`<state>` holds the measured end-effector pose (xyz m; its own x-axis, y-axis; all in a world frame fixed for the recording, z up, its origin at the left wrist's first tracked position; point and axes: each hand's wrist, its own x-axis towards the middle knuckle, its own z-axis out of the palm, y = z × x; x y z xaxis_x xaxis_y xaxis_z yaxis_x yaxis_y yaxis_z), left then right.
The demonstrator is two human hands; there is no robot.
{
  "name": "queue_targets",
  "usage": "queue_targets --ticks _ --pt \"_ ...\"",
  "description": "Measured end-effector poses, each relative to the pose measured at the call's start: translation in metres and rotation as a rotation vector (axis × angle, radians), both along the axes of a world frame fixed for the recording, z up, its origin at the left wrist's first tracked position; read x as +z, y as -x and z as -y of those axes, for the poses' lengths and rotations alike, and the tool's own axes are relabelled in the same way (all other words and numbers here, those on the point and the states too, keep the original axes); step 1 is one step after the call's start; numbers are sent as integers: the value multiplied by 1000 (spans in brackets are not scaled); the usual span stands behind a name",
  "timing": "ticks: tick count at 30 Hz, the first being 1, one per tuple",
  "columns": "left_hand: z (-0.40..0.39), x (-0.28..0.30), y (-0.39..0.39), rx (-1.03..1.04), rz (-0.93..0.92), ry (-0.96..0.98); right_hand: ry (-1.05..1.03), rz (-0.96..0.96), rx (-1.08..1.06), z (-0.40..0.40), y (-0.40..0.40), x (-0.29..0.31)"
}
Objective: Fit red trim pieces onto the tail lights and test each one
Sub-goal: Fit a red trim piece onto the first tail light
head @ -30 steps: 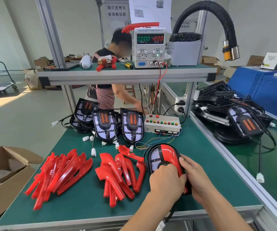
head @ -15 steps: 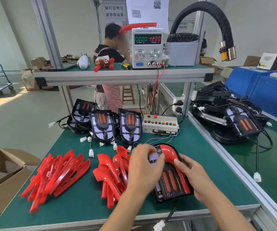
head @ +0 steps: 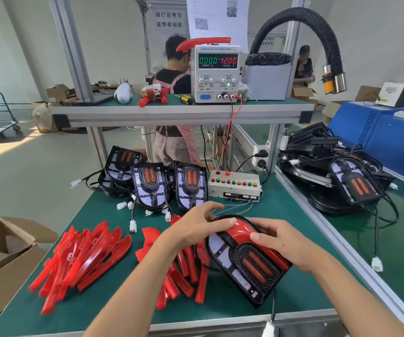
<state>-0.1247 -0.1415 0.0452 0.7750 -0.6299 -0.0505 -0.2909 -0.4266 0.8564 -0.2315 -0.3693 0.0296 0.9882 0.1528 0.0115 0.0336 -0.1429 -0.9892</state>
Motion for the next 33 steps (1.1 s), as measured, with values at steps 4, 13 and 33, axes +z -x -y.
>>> queue_targets --ticks 4,13,33 --pt "2 -3 3 -65 -73 70 77 -28 46 -3 -12 4" --pt "1 -10 6 -36 -251 229 76 -75 104 -2 -29 5" --pt "-5 -39 5 173 -415 607 25 108 -464 -9 -3 -36"
